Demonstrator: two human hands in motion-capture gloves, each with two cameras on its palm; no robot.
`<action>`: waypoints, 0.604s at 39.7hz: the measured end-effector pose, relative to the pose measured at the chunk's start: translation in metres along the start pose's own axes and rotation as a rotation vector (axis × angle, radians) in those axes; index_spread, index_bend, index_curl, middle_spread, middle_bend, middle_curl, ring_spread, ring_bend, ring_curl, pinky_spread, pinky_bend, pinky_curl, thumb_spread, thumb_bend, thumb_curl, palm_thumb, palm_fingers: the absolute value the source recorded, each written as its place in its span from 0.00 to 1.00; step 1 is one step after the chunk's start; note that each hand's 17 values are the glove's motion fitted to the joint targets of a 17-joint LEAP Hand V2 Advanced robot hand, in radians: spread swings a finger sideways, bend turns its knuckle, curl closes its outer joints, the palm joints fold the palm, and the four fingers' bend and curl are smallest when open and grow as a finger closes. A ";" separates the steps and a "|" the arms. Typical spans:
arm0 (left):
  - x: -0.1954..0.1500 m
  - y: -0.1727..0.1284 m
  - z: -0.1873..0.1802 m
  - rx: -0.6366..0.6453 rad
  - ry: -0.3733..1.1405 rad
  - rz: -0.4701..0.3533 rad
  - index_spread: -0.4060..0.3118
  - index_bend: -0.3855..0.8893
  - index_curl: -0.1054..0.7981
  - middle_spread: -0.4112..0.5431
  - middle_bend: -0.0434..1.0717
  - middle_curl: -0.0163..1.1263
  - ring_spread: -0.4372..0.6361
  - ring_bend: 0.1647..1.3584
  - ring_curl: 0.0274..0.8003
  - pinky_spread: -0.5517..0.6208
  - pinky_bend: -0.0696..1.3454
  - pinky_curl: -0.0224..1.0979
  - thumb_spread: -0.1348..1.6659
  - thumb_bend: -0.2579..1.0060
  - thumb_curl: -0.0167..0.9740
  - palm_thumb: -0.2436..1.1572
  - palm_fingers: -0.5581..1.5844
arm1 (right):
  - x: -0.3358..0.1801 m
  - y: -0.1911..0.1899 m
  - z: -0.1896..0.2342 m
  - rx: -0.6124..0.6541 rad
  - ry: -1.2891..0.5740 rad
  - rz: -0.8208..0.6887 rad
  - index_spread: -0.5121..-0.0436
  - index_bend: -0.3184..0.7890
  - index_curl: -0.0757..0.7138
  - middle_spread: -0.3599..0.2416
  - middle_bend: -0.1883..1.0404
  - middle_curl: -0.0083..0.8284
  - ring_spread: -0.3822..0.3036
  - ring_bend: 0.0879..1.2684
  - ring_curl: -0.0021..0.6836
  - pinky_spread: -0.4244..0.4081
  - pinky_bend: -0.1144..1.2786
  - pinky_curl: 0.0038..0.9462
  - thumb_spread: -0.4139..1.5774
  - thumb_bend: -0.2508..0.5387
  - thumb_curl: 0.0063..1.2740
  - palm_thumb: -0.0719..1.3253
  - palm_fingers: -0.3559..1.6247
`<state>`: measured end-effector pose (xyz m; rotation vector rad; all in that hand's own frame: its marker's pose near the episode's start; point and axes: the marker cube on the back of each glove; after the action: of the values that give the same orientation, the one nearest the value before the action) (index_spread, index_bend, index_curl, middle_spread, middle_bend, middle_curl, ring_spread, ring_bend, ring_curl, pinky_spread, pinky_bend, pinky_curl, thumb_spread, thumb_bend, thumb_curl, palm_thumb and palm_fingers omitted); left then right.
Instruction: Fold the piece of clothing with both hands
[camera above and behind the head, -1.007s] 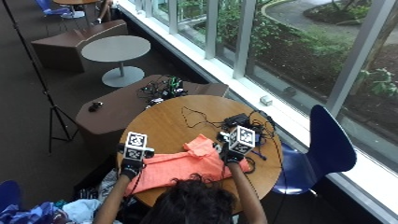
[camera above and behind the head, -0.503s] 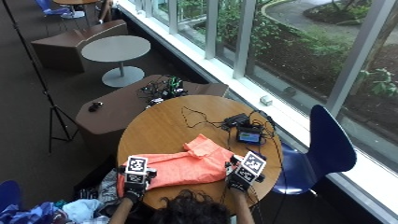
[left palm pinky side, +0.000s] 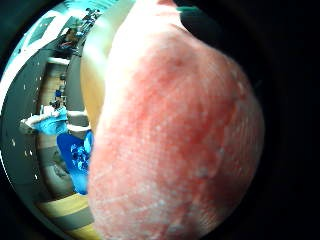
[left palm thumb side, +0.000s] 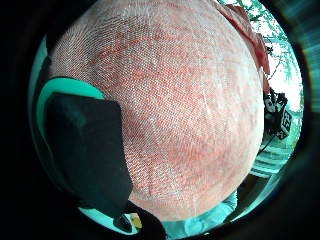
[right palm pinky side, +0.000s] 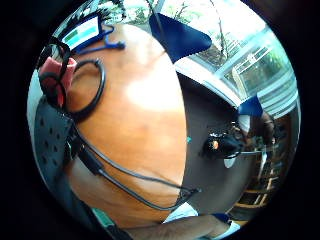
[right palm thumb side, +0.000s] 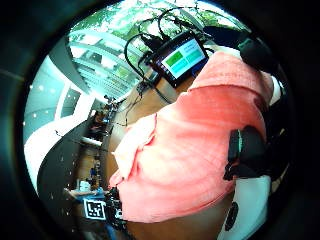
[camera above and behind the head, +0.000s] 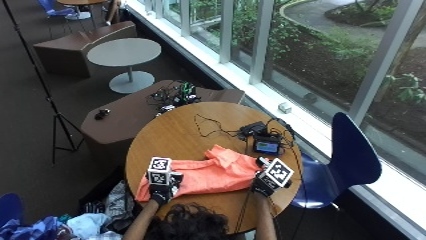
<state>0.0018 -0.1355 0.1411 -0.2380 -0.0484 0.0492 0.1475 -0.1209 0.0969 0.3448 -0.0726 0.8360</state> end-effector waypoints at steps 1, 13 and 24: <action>0.006 -0.004 0.001 0.002 -0.001 0.015 0.40 0.41 0.50 0.44 0.18 0.31 0.60 0.28 0.41 0.81 0.29 0.40 0.88 0.19 0.16 0.15 0.38 | 0.005 -0.006 -0.002 0.011 -0.031 0.012 0.60 0.26 0.09 0.27 0.57 0.61 0.22 0.76 0.74 0.17 0.79 0.54 0.72 0.51 0.37 0.72 0.71; 0.022 0.002 -0.012 0.012 0.062 0.044 0.41 0.42 0.50 0.48 0.19 0.31 0.67 0.31 0.40 0.85 0.33 0.40 0.90 0.19 0.14 0.15 0.37 | -0.021 -0.004 -0.064 0.121 -0.682 0.031 0.55 0.36 0.16 0.26 0.54 0.60 0.22 0.66 0.67 0.14 0.65 0.45 0.61 0.41 0.43 0.78 0.74; -0.022 0.029 -0.041 0.195 0.226 0.037 0.41 0.43 0.51 0.45 0.22 0.32 0.63 0.32 0.39 0.86 0.30 0.37 0.88 0.20 0.16 0.18 0.41 | -0.156 0.049 -0.107 0.244 -0.817 -0.337 0.53 0.37 0.23 0.27 0.52 0.61 0.23 0.57 0.63 0.23 0.55 0.39 0.58 0.34 0.46 0.82 0.73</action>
<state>-0.0193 -0.1186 0.0933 -0.0489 0.1852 0.0631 -0.0011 -0.1674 -0.0215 0.8891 -0.6583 0.3265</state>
